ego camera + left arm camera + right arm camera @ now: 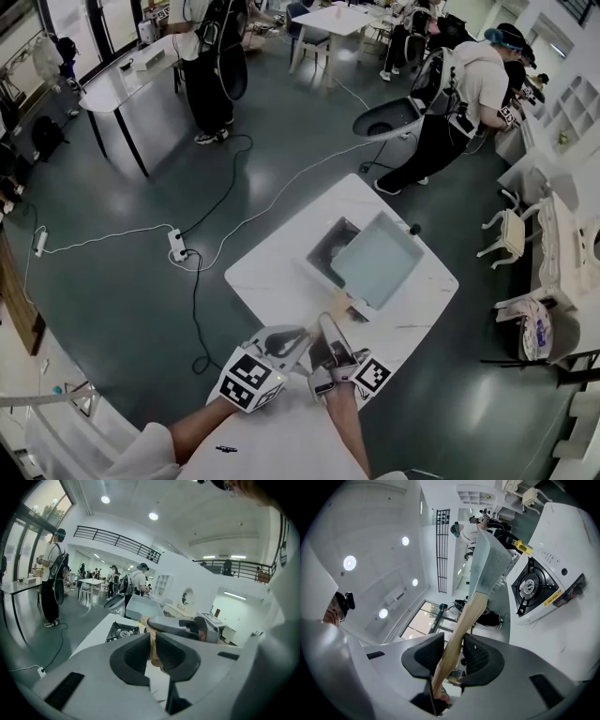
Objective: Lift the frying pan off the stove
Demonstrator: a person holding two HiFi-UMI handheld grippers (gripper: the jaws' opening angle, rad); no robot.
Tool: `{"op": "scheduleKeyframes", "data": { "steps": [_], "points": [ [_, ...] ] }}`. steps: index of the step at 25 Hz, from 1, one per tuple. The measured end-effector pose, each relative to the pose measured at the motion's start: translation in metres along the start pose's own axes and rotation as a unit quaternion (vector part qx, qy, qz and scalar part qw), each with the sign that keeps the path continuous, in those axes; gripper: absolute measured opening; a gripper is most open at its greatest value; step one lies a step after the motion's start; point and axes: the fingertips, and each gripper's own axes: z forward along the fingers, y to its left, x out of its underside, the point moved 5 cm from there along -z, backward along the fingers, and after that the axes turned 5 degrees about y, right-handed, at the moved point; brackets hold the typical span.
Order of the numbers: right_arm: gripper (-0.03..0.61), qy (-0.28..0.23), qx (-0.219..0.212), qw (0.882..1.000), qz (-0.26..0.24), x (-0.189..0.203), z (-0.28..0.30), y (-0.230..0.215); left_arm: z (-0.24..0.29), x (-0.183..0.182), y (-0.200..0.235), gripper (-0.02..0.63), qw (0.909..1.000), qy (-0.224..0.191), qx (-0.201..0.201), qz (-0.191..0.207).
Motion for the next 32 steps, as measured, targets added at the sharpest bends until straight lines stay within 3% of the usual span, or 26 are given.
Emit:
{"op": "scheduleKeyframes", "data": {
  "steps": [32],
  "points": [
    [0.118, 0.005, 0.006, 1.0, 0.002, 0.004, 0.018, -0.012, 0.003, 0.003, 0.021, 0.032, 1.0, 0.002, 0.0, -0.006]
  ]
}}
